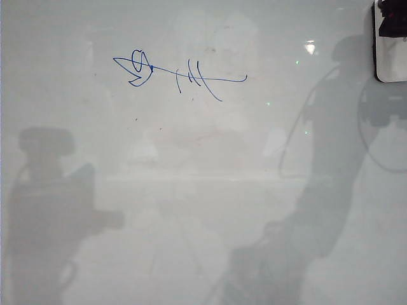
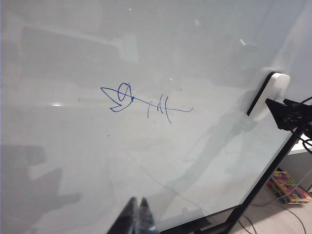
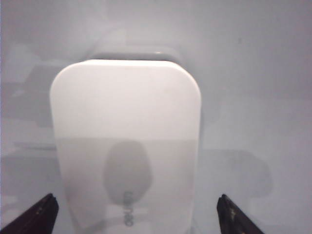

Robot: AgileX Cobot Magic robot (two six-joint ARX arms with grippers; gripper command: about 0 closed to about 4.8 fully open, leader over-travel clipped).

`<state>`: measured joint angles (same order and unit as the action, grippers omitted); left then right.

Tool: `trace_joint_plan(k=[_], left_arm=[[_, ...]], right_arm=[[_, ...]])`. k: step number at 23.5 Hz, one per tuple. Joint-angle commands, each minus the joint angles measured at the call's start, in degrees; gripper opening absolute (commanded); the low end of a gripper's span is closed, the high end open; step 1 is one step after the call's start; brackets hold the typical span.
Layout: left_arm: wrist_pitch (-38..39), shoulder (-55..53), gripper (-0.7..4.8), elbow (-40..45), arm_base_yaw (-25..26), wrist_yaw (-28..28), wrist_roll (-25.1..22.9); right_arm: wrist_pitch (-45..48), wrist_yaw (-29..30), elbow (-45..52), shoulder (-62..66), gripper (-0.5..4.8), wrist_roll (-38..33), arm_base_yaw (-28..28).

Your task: Grab the whiteboard eraser that is attached to the surface of the whiteboard and use it to clean the writing on the whiteboard.

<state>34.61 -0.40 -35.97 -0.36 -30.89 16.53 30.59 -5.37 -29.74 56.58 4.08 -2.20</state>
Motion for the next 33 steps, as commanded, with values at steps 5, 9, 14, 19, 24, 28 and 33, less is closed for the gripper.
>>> trace_joint_plan(k=[5, 9, 14, 19, 24, 28, 33], left_arm=[[-0.3, 0.0, -0.05, -0.3, 0.0, -0.4, 0.0], [-0.3, 0.0, -0.05, -0.3, 0.0, -0.4, 0.0], [-0.3, 0.0, -0.05, -0.3, 0.0, -0.3, -0.1], [-0.3, 0.0, -0.05, -0.3, 0.0, -0.2, -0.2], [-0.1, 0.0, -0.05, -0.3, 0.0, 0.2, -0.3], [0.1, 0.0, -0.05, -0.3, 0.0, 0.2, -0.3], [0.2, 0.0, -0.05, -0.3, 0.0, 1.1, -1.4]], right_arm=[[1.4, 0.1, -2.1, 2.7, 4.79, -0.2, -0.6], [1.4, -0.5, -2.7, 3.8, 4.79, -0.2, -1.4], [2.8, -1.2, -2.7, 5.4, 4.79, -0.2, -1.5], [3.1, -1.2, -2.7, 5.4, 3.31, -0.2, -1.5], [3.0, -1.2, -2.7, 5.4, 2.39, 0.5, -1.6], [2.1, -1.2, -2.7, 4.8, 2.30, 0.5, -1.8], [-2.3, -3.7, -2.7, 0.8, 2.09, 4.1, -5.6]])
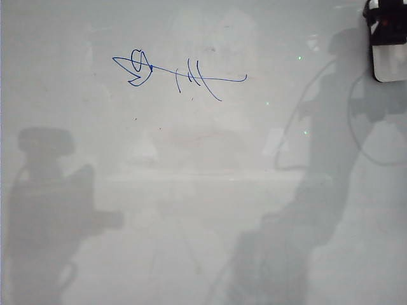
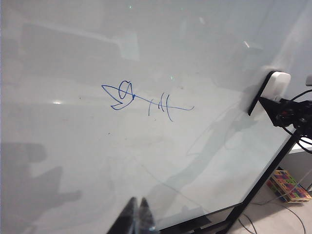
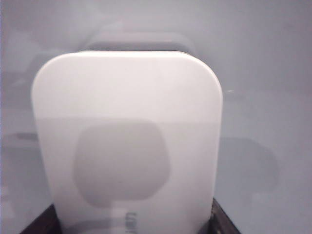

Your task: Grab the whiteboard eraser that is attached to the surface of the whiteboard and use it to clean the writing on the whiteboard.

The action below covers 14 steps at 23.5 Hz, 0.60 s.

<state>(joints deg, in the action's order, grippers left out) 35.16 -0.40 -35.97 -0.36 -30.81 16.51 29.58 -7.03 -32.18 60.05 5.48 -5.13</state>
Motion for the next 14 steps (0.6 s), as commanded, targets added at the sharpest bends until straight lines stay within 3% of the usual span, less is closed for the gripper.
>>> trace_joint_plan(k=[1, 4, 6, 10, 14], left_arm=[[-0.4, 0.0, -0.05, -0.3, 0.0, 1.6, -1.8], [-0.5, 0.0, -0.05, -0.3, 0.0, 5.7, -3.3], [-0.5, 0.0, -0.05, -0.3, 0.0, 7.5, -4.5], [-0.5, 0.0, -0.05, -0.3, 0.0, 7.6, -5.9], [-0.5, 0.0, -0.05, -0.3, 0.0, 7.8, -7.6]], right_arm=[[-2.6, -3.1, -0.2, -3.8, 2.09, 2.7, -4.2], [-8.3, -8.1, -1.2, -7.6, 2.10, 3.6, -13.6], [-13.6, -13.7, -4.6, -7.5, 2.10, 6.5, -22.6], [-12.5, -24.1, -11.0, -0.2, 2.11, 9.5, -37.1], [-10.7, -26.0, -16.4, 11.0, 2.11, 15.3, -43.3]])
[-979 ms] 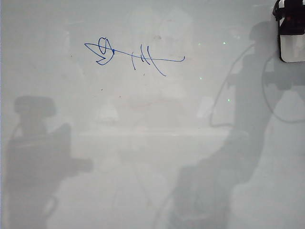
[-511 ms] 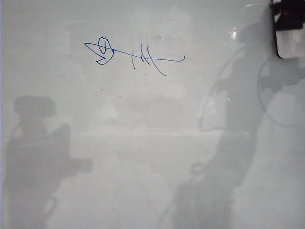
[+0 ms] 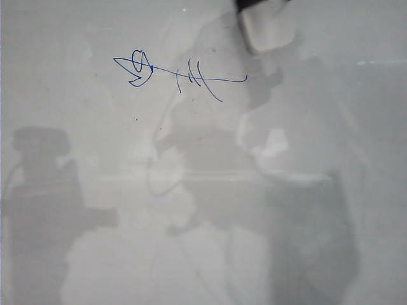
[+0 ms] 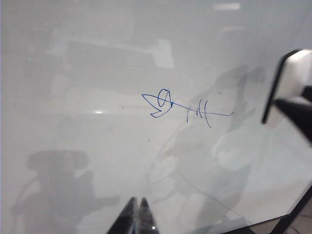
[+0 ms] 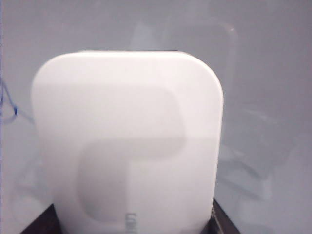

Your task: Grab the whiteboard eraser that is attached to the surface of the whiteboard and use it to clean the writing on the whiteboard.

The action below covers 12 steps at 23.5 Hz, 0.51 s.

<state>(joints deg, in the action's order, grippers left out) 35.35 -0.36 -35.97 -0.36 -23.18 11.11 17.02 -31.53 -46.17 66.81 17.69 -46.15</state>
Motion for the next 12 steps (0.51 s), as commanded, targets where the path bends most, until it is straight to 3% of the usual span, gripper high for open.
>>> trace_joint_plan(k=[1, 7, 12], left_arm=[[-0.7, -0.1, -0.05, -0.3, 0.0, -0.1, -2.8], [-0.7, -0.1, -0.06, -0.3, 0.0, -1.3, -2.8], [-0.7, -0.1, -0.05, -0.3, 0.0, -1.6, -2.8]], right_arm=[[1.8, -2.1, -3.8, 6.5, 2.11, 3.7, -3.1], [4.7, -12.0, -7.4, 13.0, 2.10, 2.4, -4.2], [4.3, -12.2, -5.4, 13.0, 2.11, 1.3, -2.3]])
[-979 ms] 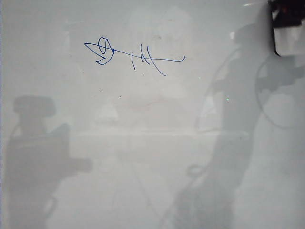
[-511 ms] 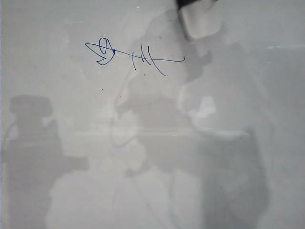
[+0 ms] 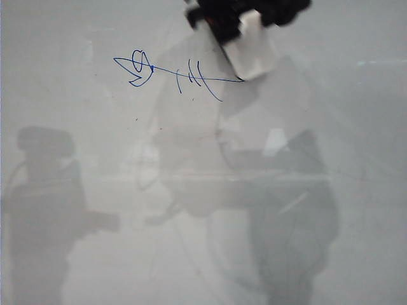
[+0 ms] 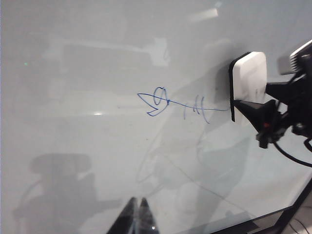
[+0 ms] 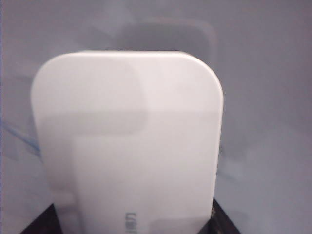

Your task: Grab the whiteboard eraser that is attached to the surface of the whiteboard and use it to clean the writing on the whiteboard.

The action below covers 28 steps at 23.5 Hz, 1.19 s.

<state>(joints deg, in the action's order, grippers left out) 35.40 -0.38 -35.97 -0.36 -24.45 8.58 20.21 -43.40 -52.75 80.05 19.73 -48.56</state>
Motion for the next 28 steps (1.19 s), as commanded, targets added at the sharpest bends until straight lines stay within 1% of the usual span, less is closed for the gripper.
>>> trace_joint_plan(k=[1, 5, 6, 7, 11, 15, 19, 21, 28], left_arm=[[-0.8, 0.0, -0.05, -0.3, 0.0, -0.2, -0.3], [-0.7, 0.0, -0.05, -0.3, 0.0, -0.2, -0.2], [-0.8, 0.0, -0.05, -0.3, 0.0, -0.2, -0.2], [-0.8, 0.0, -0.05, -0.3, 0.0, -0.2, -0.2], [-0.7, 0.0, -0.05, -0.3, 0.0, -0.2, 0.4], [-1.1, 0.0, -0.06, -0.3, 0.0, 2.5, 0.0], [-1.2, 0.0, -0.05, -0.3, 0.0, 2.6, 0.0], [-1.2, 0.0, -0.05, -0.3, 0.0, 2.6, 0.0], [-1.2, 0.0, -0.05, -0.3, 0.0, 2.7, -0.1]], right_arm=[[1.3, -0.4, 1.8, -0.3, 2.10, -0.9, 0.1], [5.8, -0.2, 6.6, -0.7, 2.10, -6.6, 0.1], [10.3, -0.3, 9.4, -0.7, 2.10, -9.7, 0.1], [13.5, -0.2, 11.1, -0.7, 2.10, -10.7, 0.2], [22.4, -0.2, 15.8, -0.6, 2.10, -10.8, 1.3], [24.8, 3.1, 16.5, 0.2, 2.09, -11.0, 4.0], [28.3, 5.5, 16.5, 2.3, 2.09, -11.2, 6.6], [29.3, 7.8, 16.4, 3.6, 2.09, -11.2, 7.5], [36.6, 11.7, 15.9, 8.7, 2.08, -11.2, 7.3]])
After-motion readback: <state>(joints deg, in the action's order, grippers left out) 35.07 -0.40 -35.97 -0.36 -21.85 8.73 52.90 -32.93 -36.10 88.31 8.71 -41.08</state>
